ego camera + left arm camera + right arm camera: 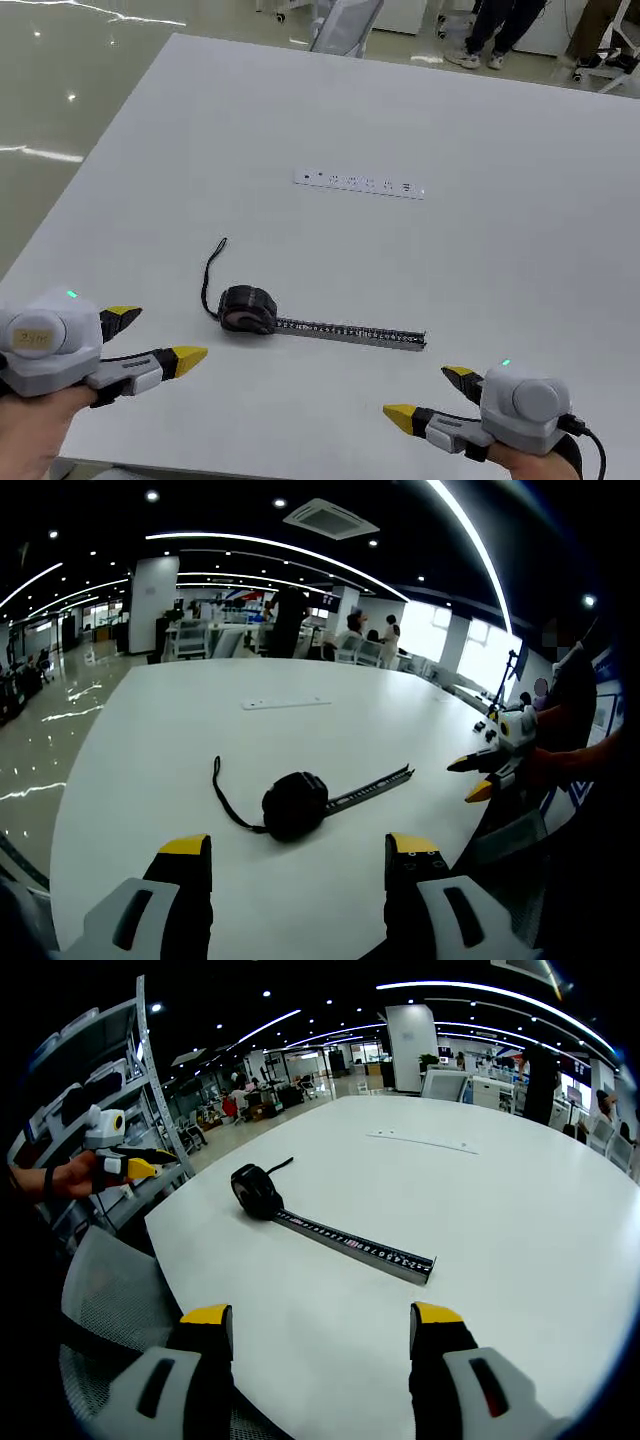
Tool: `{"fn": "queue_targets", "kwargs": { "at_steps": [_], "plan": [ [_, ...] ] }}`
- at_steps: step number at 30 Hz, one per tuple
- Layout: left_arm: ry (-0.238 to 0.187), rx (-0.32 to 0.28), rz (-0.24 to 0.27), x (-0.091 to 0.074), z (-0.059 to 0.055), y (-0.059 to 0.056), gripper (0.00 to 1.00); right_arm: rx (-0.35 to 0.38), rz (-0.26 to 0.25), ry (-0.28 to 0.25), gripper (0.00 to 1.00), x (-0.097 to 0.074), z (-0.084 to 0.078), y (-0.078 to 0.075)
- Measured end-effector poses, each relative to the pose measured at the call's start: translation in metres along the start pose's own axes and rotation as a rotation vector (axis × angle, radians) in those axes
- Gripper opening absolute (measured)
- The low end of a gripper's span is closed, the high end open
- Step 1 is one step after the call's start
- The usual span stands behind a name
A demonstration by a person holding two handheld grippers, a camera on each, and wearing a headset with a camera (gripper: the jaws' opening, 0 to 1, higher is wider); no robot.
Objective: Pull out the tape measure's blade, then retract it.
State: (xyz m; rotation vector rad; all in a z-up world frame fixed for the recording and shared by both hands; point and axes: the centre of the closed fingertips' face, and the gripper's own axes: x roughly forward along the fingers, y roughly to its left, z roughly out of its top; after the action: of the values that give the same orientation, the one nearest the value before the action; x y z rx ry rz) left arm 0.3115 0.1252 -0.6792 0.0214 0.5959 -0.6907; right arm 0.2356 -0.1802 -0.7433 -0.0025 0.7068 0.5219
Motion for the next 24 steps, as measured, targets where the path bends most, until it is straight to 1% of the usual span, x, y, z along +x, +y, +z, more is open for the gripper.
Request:
{"fn": "queue_targets", "kwargs": {
  "at_steps": [5, 12, 24],
  "plan": [
    [-0.003, -0.003, 0.002, -0.0003, 0.0014, -0.0004, 0.67, 0.0, 0.004, 0.005, 0.74, 0.0006, -0.0003, 0.0006],
    [-0.003, -0.011, 0.003, -0.0004, 0.0004, -0.0004, 0.67, -0.003, 0.004, 0.008, 0.74, 0.0005, -0.0007, 0.0008],
    [-0.003, -0.015, 0.003, -0.0007, 0.0004, -0.0004, 0.68, 0.004, 0.002, -0.003, 0.74, -0.001, -0.0003, 0.0014]
  ]
}}
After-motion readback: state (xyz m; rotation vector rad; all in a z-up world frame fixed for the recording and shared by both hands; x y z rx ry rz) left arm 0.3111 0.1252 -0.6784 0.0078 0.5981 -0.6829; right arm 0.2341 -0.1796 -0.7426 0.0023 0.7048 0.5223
